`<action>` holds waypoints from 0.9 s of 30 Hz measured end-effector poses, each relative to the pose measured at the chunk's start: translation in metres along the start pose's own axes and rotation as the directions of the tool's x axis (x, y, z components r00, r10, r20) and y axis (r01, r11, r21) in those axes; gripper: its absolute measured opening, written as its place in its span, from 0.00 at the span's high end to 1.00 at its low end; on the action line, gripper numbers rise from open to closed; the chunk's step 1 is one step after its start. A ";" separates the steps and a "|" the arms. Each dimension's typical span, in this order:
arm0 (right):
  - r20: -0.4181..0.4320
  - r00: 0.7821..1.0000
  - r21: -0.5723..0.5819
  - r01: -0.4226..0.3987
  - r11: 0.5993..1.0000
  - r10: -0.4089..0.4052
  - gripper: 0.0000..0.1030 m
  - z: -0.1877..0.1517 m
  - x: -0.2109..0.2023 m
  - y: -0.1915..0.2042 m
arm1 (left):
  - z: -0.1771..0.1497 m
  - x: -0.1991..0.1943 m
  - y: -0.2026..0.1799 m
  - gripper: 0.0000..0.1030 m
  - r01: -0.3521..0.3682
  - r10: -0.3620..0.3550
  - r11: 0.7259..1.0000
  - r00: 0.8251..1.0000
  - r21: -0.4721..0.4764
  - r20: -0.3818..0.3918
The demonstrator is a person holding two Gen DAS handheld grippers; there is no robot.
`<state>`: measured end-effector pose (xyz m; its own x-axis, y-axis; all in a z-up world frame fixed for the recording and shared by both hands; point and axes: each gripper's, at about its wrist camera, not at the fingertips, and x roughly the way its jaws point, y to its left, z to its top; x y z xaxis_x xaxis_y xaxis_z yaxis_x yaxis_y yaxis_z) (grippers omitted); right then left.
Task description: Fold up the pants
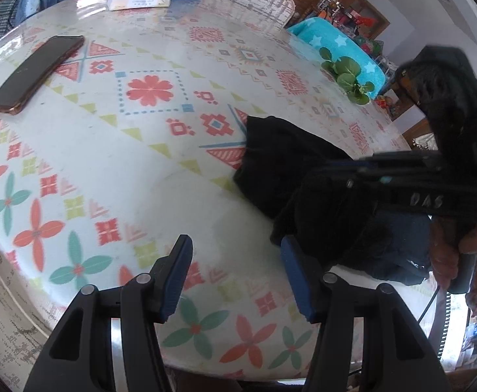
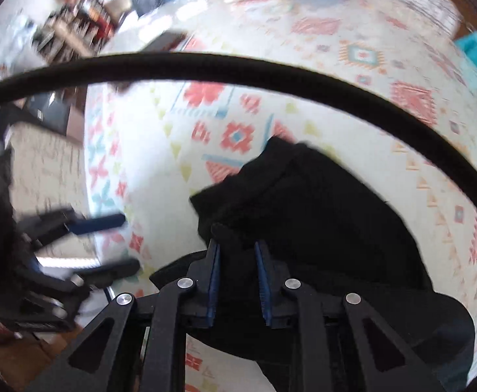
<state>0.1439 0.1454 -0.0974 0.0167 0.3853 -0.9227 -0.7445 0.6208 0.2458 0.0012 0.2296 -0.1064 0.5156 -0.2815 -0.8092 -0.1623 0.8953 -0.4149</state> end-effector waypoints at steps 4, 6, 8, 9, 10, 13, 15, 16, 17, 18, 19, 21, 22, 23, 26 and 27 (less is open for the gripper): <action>0.061 0.998 0.046 -0.012 0.999 0.009 0.78 0.013 -0.024 -0.012 | 0.016 0.014 -0.016 0.46 0.031 -0.032 0.999 0.999 0.033 0.006; 0.079 0.997 0.056 -0.008 0.998 0.003 0.78 0.022 -0.028 -0.016 | 0.024 0.020 -0.021 0.46 0.029 -0.030 0.999 0.999 0.043 0.016; 0.086 0.996 0.068 -0.010 0.998 0.004 0.78 0.032 -0.027 -0.017 | 0.035 0.029 -0.018 0.46 0.025 -0.026 0.999 1.000 0.024 0.018; 0.088 0.996 0.075 -0.009 0.997 0.002 0.78 0.035 -0.025 -0.016 | 0.038 0.032 -0.015 0.46 0.028 -0.028 1.000 0.999 0.013 0.015; 0.087 0.996 0.080 0.002 0.997 -0.009 0.78 0.039 -0.023 -0.017 | 0.042 0.037 -0.011 0.48 0.021 -0.021 1.000 1.000 -0.005 0.008; 0.079 0.997 0.112 0.018 0.993 -0.027 0.78 0.051 -0.010 -0.031 | 0.049 0.042 -0.004 0.50 -0.002 0.002 1.000 1.000 -0.019 -0.006; 0.066 0.997 0.140 0.020 0.990 -0.030 0.78 0.059 0.002 -0.039 | 0.051 0.042 0.000 0.51 -0.020 0.020 1.000 1.000 -0.016 -0.012; 0.056 0.998 0.157 0.015 0.987 -0.024 0.78 0.062 0.011 -0.041 | 0.051 0.040 0.003 0.51 -0.020 0.020 1.000 1.000 -0.017 -0.018; 0.046 0.999 0.173 0.015 0.985 -0.024 0.78 0.064 0.016 -0.044 | 0.051 0.037 0.006 0.51 -0.020 0.020 1.000 1.000 -0.018 -0.023; 0.034 0.999 0.190 0.015 0.982 -0.022 0.75 0.066 0.023 -0.048 | 0.050 0.033 0.008 0.51 -0.023 0.023 1.000 0.999 -0.017 -0.024; 0.026 0.999 0.199 0.013 0.980 -0.019 0.75 0.066 0.026 -0.049 | 0.050 0.029 0.011 0.51 -0.025 0.024 1.000 0.999 -0.017 -0.024; 0.018 1.000 0.220 0.018 0.975 -0.023 0.70 0.068 0.031 -0.050 | 0.049 0.019 0.017 0.51 -0.027 0.027 0.999 0.999 -0.019 -0.019; 0.018 1.000 0.223 0.018 0.975 -0.022 0.65 0.069 0.033 -0.050 | 0.050 0.013 0.020 0.51 -0.033 0.032 0.999 0.999 -0.023 -0.017; 0.022 0.999 0.223 0.018 0.975 -0.024 0.62 0.071 0.032 -0.048 | 0.051 0.009 0.022 0.51 -0.035 0.034 0.999 0.999 -0.025 -0.014; 0.095 0.995 0.224 0.022 0.974 -0.044 0.54 0.073 0.012 -0.045 | 0.061 -0.003 0.024 0.51 -0.030 0.030 0.999 1.000 -0.023 -0.001; 0.133 0.990 0.242 0.011 0.970 -0.044 0.50 0.071 0.001 -0.046 | 0.064 -0.004 0.022 0.51 -0.028 0.028 0.999 1.000 -0.018 0.000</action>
<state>0.2254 0.1655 -0.0890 0.1386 0.4450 -0.8847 -0.5607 0.7716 0.3003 0.0492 0.2729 -0.0861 0.5111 -0.2561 -0.8205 -0.1921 0.8964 -0.3995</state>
